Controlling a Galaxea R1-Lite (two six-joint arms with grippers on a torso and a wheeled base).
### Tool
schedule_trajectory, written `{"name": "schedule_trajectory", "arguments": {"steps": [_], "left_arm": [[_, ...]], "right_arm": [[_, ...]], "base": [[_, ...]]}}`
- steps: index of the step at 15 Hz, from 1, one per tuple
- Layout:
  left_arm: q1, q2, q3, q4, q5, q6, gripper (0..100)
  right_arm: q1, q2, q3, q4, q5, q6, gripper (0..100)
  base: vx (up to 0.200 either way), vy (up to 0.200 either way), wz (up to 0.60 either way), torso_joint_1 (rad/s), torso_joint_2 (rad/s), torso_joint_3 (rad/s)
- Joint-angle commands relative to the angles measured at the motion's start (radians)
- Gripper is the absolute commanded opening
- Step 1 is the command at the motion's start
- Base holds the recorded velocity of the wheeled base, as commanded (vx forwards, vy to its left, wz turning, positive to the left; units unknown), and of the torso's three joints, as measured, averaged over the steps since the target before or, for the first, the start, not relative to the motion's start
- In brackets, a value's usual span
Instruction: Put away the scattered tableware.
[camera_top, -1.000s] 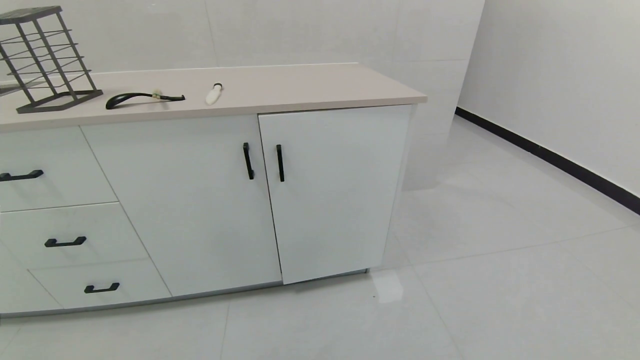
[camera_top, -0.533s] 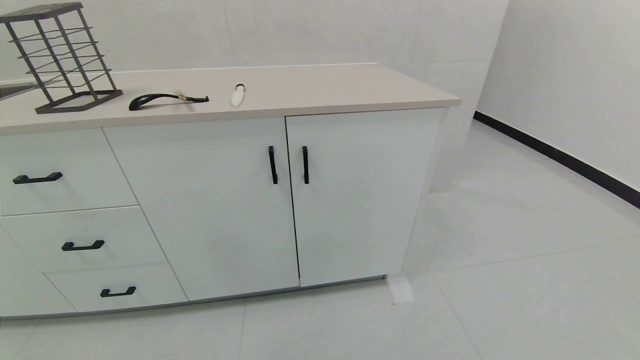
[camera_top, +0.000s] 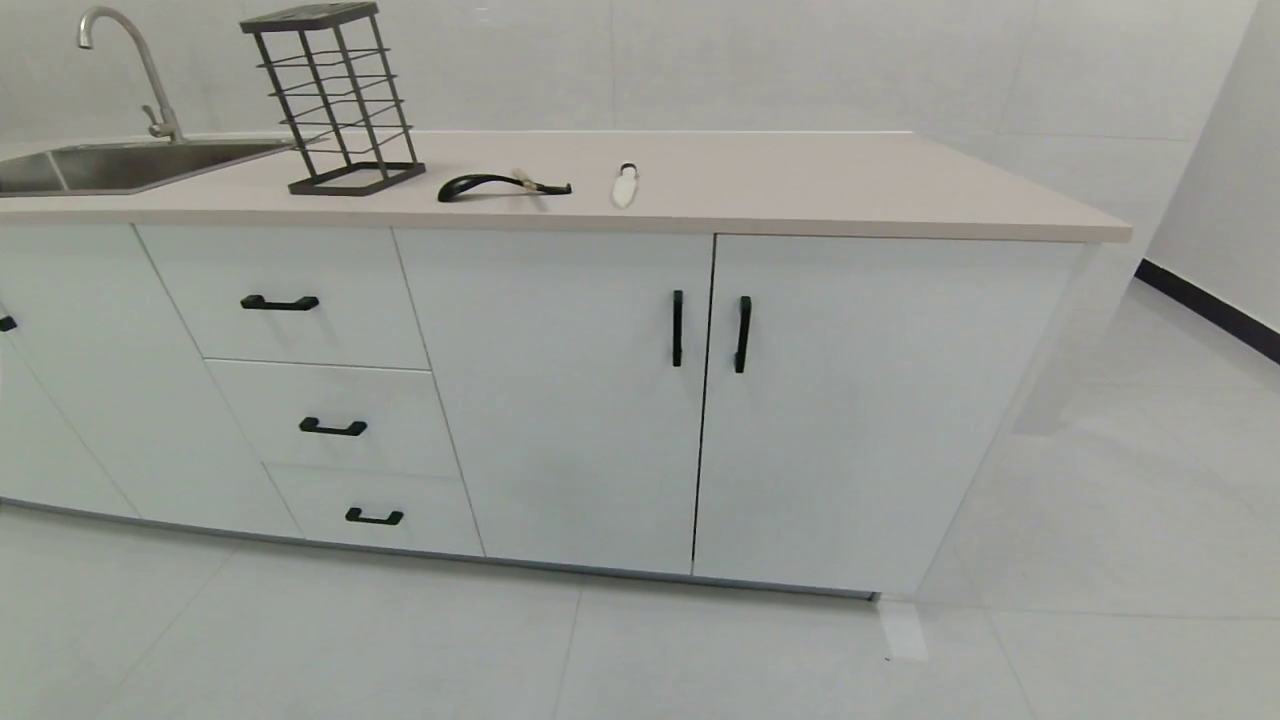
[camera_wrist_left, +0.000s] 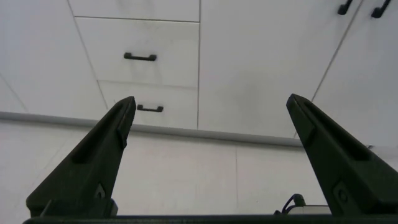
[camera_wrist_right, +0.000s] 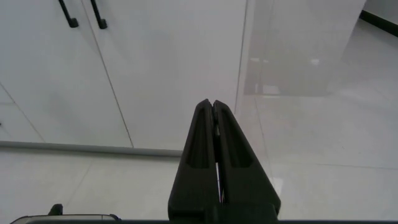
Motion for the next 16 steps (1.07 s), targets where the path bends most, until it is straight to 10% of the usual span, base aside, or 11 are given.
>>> {"name": "schedule_trajectory", "arguments": {"steps": [1, 16], "left_arm": [[0.000, 0.000, 0.000, 0.000, 0.000, 0.000, 100], [0.000, 0.000, 0.000, 0.000, 0.000, 0.000, 100]], "right_arm": [[0.000, 0.002, 0.000, 0.000, 0.001, 0.000, 0], [0.000, 0.002, 0.000, 0.000, 0.001, 0.001, 0]], "base": [[0.000, 0.200, 0.00, -0.007, 0.00, 0.002], [0.120, 0.200, 0.00, 0.002, 0.00, 0.003]]}}
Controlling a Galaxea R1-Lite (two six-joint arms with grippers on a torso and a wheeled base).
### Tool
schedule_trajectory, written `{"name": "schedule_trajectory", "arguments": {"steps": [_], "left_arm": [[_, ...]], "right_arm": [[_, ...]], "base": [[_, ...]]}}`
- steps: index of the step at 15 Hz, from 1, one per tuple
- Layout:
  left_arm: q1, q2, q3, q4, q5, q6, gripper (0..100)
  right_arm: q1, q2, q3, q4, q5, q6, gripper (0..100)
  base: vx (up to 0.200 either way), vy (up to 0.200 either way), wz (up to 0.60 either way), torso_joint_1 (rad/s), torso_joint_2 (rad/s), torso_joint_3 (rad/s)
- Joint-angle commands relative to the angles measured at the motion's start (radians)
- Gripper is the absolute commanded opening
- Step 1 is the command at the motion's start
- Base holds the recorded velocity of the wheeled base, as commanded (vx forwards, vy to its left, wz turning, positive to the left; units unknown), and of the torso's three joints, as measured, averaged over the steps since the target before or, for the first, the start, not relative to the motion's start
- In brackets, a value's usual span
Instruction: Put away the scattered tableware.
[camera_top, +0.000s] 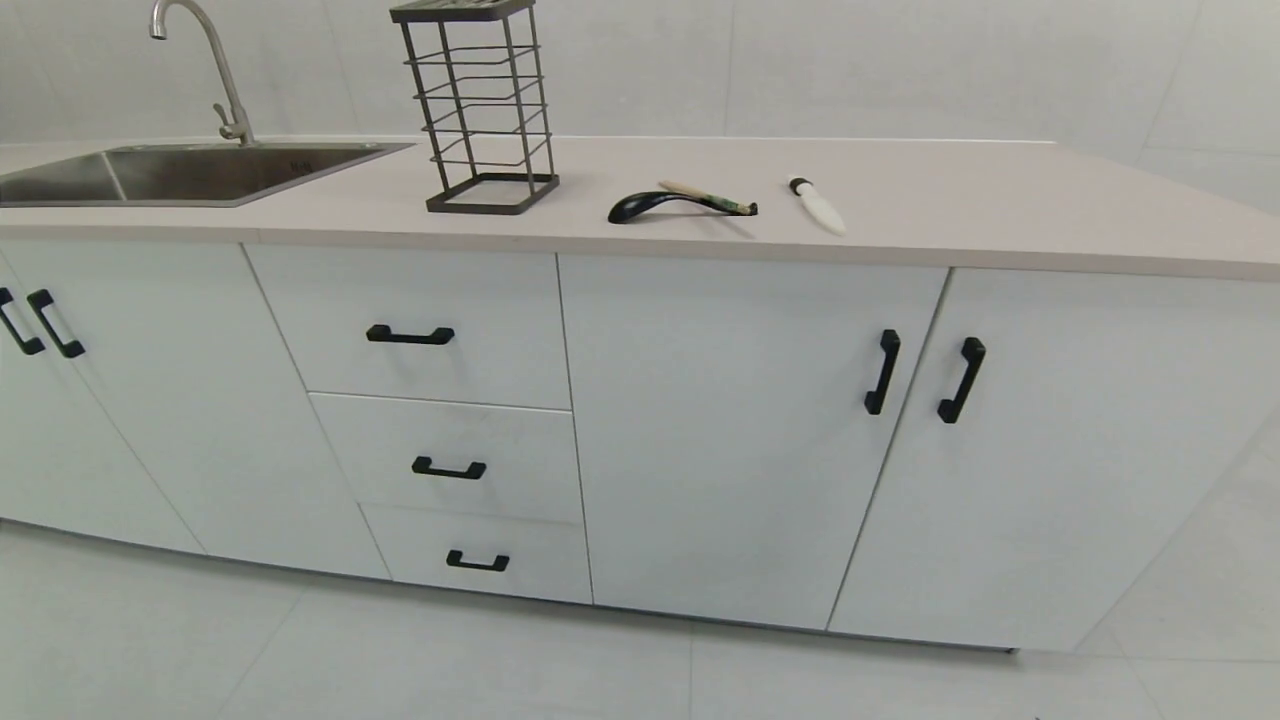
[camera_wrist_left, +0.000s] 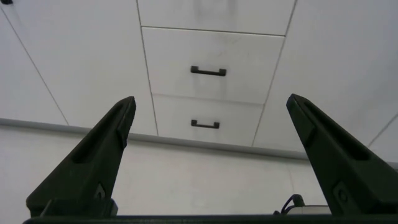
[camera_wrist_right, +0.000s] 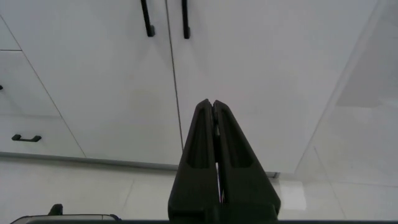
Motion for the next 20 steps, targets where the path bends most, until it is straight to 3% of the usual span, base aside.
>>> {"name": "schedule_trajectory", "arguments": {"steps": [1, 6, 8, 14, 20], "left_arm": [[0.000, 0.000, 0.000, 0.000, 0.001, -0.001, 100], [0.000, 0.000, 0.000, 0.000, 0.001, -0.001, 100], [0.000, 0.000, 0.000, 0.000, -0.001, 0.001, 100], [0.000, 0.000, 0.000, 0.000, -0.001, 0.002, 100], [0.000, 0.000, 0.000, 0.000, -0.004, 0.013, 100]], "right_arm": [[0.000, 0.002, 0.000, 0.000, 0.000, -0.001, 0], [0.000, 0.002, 0.000, 0.000, -0.001, 0.001, 0], [0.000, 0.002, 0.000, 0.000, -0.001, 0.001, 0], [0.000, 0.002, 0.000, 0.000, -0.001, 0.001, 0], [0.000, 0.002, 0.000, 0.000, -0.001, -0.001, 0]], "base": [[0.000, 0.000, 0.00, 0.000, 0.00, 0.000], [0.000, 0.000, 0.60, 0.005, 0.00, 0.004], [0.000, 0.000, 0.00, 0.000, 0.00, 0.000], [0.200, 0.200, 0.00, 0.001, 0.00, 0.002], [0.033, 0.000, 0.00, 0.001, 0.00, 0.000]]}}
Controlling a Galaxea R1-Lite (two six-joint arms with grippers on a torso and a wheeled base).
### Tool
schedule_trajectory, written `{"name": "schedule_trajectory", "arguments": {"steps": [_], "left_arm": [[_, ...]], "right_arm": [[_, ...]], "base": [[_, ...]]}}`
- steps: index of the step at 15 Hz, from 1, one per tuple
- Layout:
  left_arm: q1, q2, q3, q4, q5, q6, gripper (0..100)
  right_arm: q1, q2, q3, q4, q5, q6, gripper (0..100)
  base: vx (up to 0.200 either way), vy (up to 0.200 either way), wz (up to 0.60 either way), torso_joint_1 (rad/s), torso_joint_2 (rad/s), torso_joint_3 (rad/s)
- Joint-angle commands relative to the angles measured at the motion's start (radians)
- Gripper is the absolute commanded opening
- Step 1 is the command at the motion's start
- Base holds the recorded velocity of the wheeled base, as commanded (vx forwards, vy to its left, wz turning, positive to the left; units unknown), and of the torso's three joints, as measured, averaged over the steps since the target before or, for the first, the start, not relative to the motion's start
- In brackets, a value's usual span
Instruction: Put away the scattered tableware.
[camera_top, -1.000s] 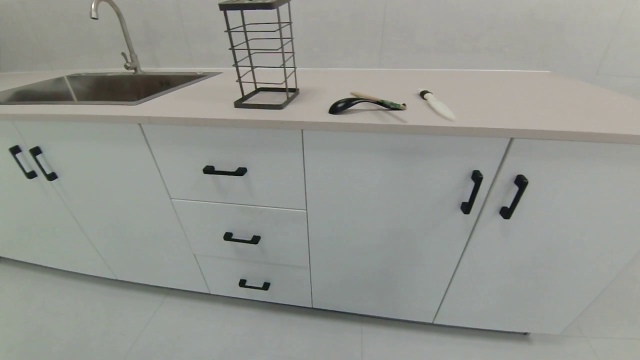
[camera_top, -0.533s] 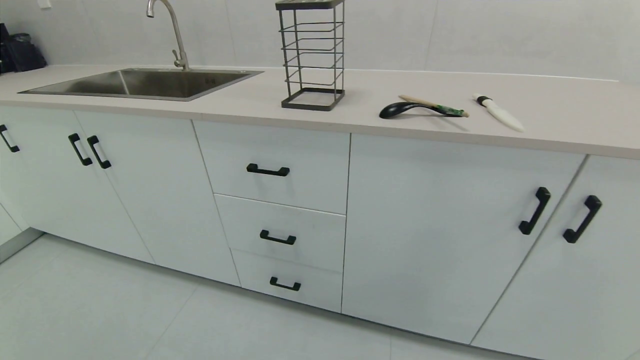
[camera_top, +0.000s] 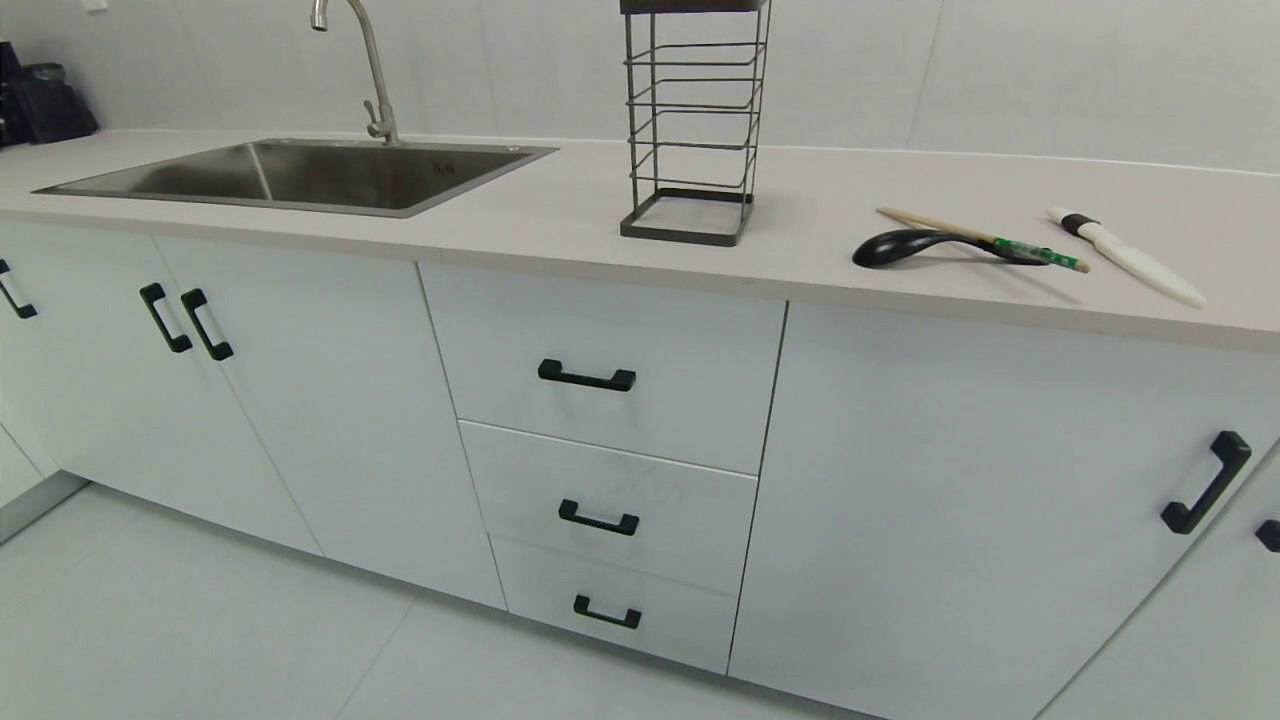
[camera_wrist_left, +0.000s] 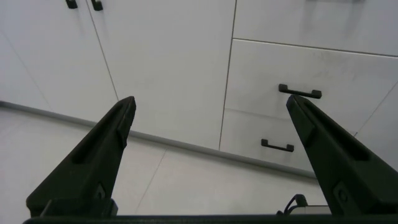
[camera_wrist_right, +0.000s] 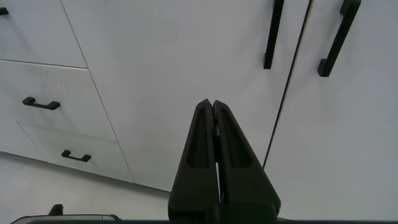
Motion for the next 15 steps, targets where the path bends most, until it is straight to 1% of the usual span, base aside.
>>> {"name": "schedule_trajectory", "arguments": {"steps": [1, 4, 5, 8, 10, 12, 15], "left_arm": [[0.000, 0.000, 0.000, -0.001, -0.001, 0.000, 100], [0.000, 0.000, 0.000, 0.001, -0.007, 0.013, 100], [0.000, 0.000, 0.000, 0.001, -0.005, 0.007, 100], [0.000, 0.000, 0.000, 0.001, -0.005, 0.003, 100], [-0.001, 0.000, 0.000, -0.001, -0.010, 0.010, 100], [0.000, 0.000, 0.000, 0.001, -0.008, 0.007, 100], [0.000, 0.000, 0.000, 0.001, -0.008, 0.007, 100]], "right_arm": [[0.000, 0.001, 0.000, 0.000, 0.002, 0.000, 0], [0.000, 0.001, 0.000, 0.000, 0.002, 0.000, 0], [0.000, 0.001, 0.000, 0.000, 0.002, 0.000, 0], [0.000, 0.001, 0.000, 0.000, 0.002, 0.000, 0], [0.000, 0.001, 0.000, 0.000, 0.002, 0.000, 0], [0.000, 0.001, 0.000, 0.000, 0.002, 0.000, 0], [0.000, 0.001, 0.000, 0.000, 0.002, 0.000, 0]], "base": [[0.000, 0.000, 0.00, 0.000, 0.00, 0.000], [0.000, 0.000, 0.00, 0.000, 0.00, 0.000], [0.000, 0.000, 0.00, 0.000, 0.00, 0.000], [0.000, 0.000, 0.00, 0.000, 0.00, 0.000], [0.000, 0.000, 0.00, 0.000, 0.00, 0.000], [-0.200, -0.200, 0.00, 0.005, 0.00, 0.005], [0.000, 0.000, 0.00, 0.000, 0.00, 0.000]]}}
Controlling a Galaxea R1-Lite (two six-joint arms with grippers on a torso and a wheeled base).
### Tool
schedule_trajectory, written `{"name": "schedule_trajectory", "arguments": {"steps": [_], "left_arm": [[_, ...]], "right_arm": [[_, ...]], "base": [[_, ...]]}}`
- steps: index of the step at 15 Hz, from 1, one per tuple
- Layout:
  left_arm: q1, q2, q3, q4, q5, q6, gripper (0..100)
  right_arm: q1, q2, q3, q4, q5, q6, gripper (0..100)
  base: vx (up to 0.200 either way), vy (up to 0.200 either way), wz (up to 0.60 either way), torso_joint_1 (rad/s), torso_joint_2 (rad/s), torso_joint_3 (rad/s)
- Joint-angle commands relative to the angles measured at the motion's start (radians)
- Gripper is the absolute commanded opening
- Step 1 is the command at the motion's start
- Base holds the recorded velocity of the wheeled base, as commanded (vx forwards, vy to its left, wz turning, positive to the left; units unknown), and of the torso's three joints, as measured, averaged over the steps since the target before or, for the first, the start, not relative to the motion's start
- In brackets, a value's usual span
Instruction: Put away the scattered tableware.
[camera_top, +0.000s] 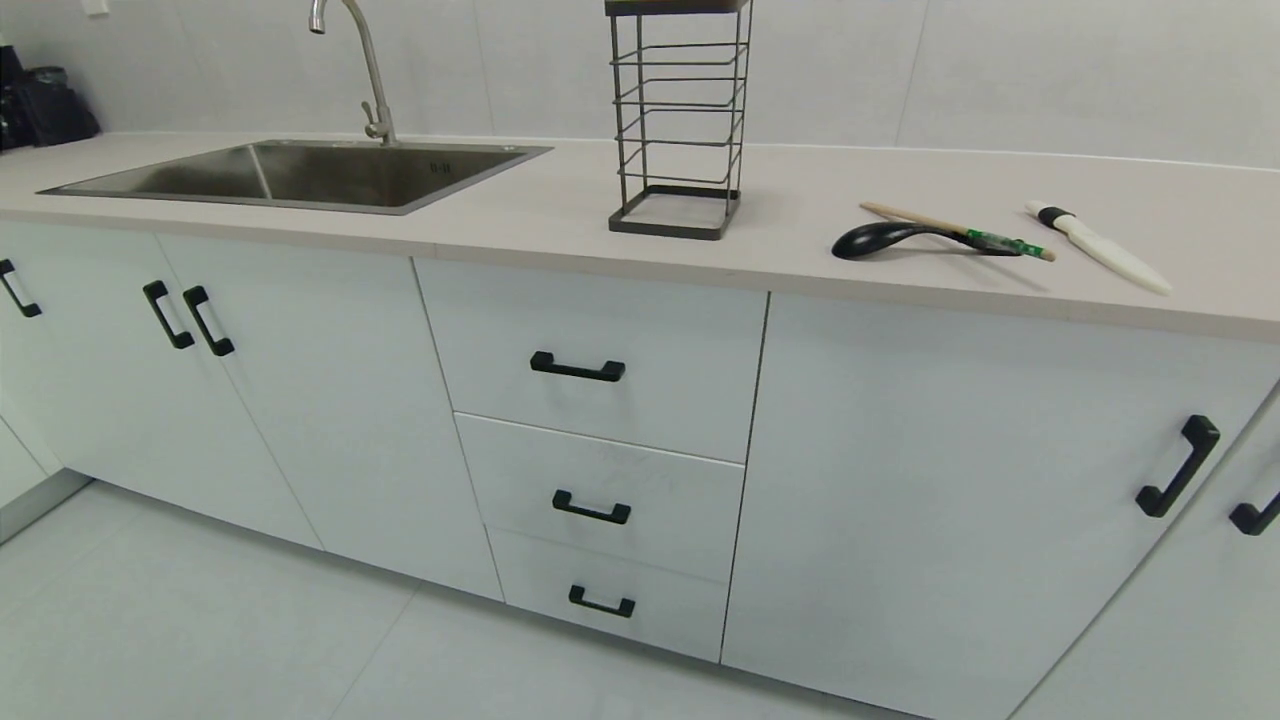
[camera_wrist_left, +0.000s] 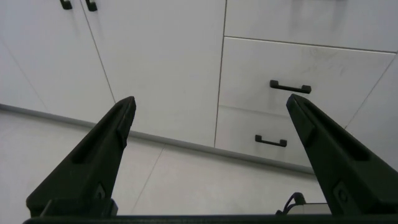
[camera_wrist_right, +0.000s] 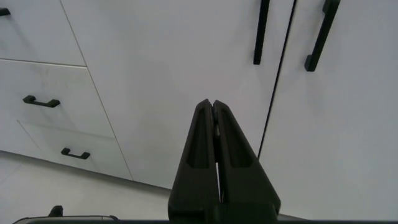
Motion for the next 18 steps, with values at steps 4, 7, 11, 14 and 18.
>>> {"name": "schedule_trajectory", "arguments": {"steps": [4, 7, 11, 14, 18], "left_arm": [[-0.001, 0.000, 0.000, -0.002, -0.001, -0.003, 100], [0.002, 0.002, -0.097, -0.114, -0.039, 0.031, 100], [0.046, 0.198, -0.341, -0.028, -0.231, 0.161, 100], [0.003, 0.387, -0.387, -0.018, -0.300, 0.235, 100], [-0.064, 0.574, -0.353, -0.006, -0.302, 0.393, 100]], "right_arm": [[-0.002, 0.001, 0.000, -0.003, 0.001, 0.000, 0], [-0.002, 0.001, 0.000, -0.003, 0.001, 0.000, 0], [-0.002, 0.001, 0.000, -0.003, 0.001, 0.000, 0], [-0.002, 0.001, 0.000, -0.003, 0.001, 0.000, 0], [-0.002, 0.001, 0.000, -0.003, 0.001, 0.000, 0]], "base": [[0.000, 0.000, 0.00, 0.000, 0.00, 0.000], [0.000, 0.000, 0.00, 0.000, 0.00, 0.000], [0.000, 0.000, 0.00, 0.000, 0.00, 0.000], [0.000, 0.000, 0.00, 0.000, 0.00, 0.000], [0.000, 0.000, 0.00, 0.000, 0.00, 0.000]]}}
